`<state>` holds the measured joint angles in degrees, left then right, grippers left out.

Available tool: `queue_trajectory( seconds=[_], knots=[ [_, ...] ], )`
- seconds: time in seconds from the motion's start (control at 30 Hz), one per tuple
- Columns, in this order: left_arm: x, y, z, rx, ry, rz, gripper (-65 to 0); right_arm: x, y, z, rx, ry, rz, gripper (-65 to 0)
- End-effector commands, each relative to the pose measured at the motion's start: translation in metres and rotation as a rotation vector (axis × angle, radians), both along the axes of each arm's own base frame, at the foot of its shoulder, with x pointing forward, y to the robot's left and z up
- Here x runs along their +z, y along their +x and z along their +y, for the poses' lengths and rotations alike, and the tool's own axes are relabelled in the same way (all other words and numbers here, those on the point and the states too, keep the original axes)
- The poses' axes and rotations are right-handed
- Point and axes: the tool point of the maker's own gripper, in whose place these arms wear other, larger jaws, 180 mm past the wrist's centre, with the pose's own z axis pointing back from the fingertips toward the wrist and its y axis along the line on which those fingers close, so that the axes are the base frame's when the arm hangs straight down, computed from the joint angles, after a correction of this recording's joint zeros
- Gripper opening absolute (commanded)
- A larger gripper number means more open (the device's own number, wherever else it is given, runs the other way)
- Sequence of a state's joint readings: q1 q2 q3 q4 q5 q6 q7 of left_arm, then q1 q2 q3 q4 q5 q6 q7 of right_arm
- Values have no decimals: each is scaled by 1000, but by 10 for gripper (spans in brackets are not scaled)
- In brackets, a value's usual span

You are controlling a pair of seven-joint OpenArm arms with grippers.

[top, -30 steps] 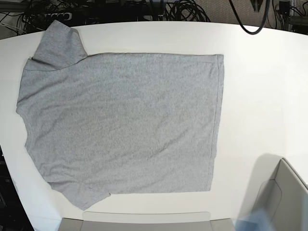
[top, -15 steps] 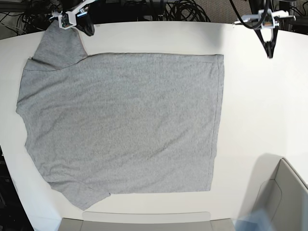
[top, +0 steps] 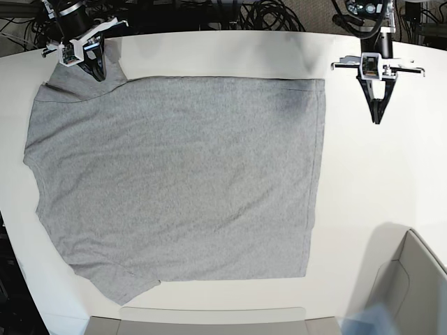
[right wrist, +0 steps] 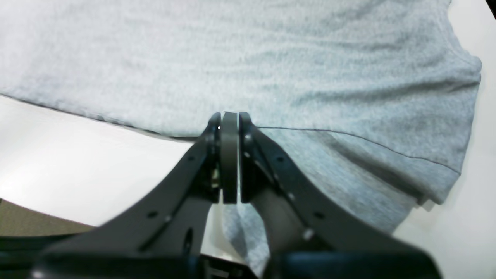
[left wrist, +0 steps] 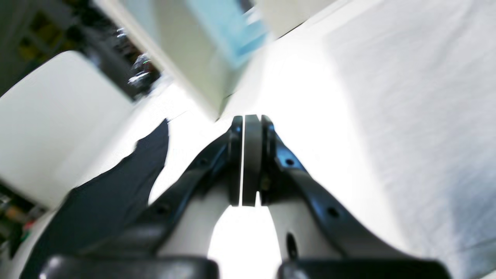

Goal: Fold the T-shirt properly
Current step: 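Move both grippers open toward the shirt's shoulder corners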

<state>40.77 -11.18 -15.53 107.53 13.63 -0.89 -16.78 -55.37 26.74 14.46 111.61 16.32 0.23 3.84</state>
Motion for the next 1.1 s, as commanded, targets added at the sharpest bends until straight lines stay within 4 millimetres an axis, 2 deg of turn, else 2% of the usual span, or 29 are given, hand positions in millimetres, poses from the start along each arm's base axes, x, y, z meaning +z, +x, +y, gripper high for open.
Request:
queue_trajectory(
  seconds=[0.0, 0.13, 0.23, 0.3, 0.43, 0.5, 0.57, 0.67, 0.73, 0.93, 1.07],
  knots=[
    [14, 0, 4, 4, -10, -52, -650, 10, 5, 1, 22, -2, -38, -646],
    [29, 5, 14, 15, -147, -111, -650, 13, 9, 1, 25, -2, -50, -646],
    [34, 14, 14, -31, -222, -116, -632, 18, 15, 4, 30, 4, -70, -646],
    [38, 17, 18, -46, -241, -120, -580, 22, 18, 8, 37, 6, -69, -646],
    [41, 18, 24, -16, -314, -144, -411, 34, 32, 14, 43, 9, -95, -643],
    [40, 19, 23, -8, -321, -121, -372, 36, 34, 16, 30, 41, -83, -622],
    [37, 22, 20, 0, -332, -76, -360, 38, 37, 14, -8, 114, -67, -553],
    [36, 26, 19, -5, -325, -29, -358, 43, 39, -8, -113, 208, -43, -436],
    [39, 28, 19, -18, -313, -26, -358, 46, 38, -20, -173, 278, -21, -391],
    [42, 32, 19, -41, -288, -18, -358, 58, 29, -69, -345, 392, 33, -379],
    [36, 31, 11, -57, -305, 0, -359, 52, 8, -81, -302, 380, 79, -379]
  ],
)
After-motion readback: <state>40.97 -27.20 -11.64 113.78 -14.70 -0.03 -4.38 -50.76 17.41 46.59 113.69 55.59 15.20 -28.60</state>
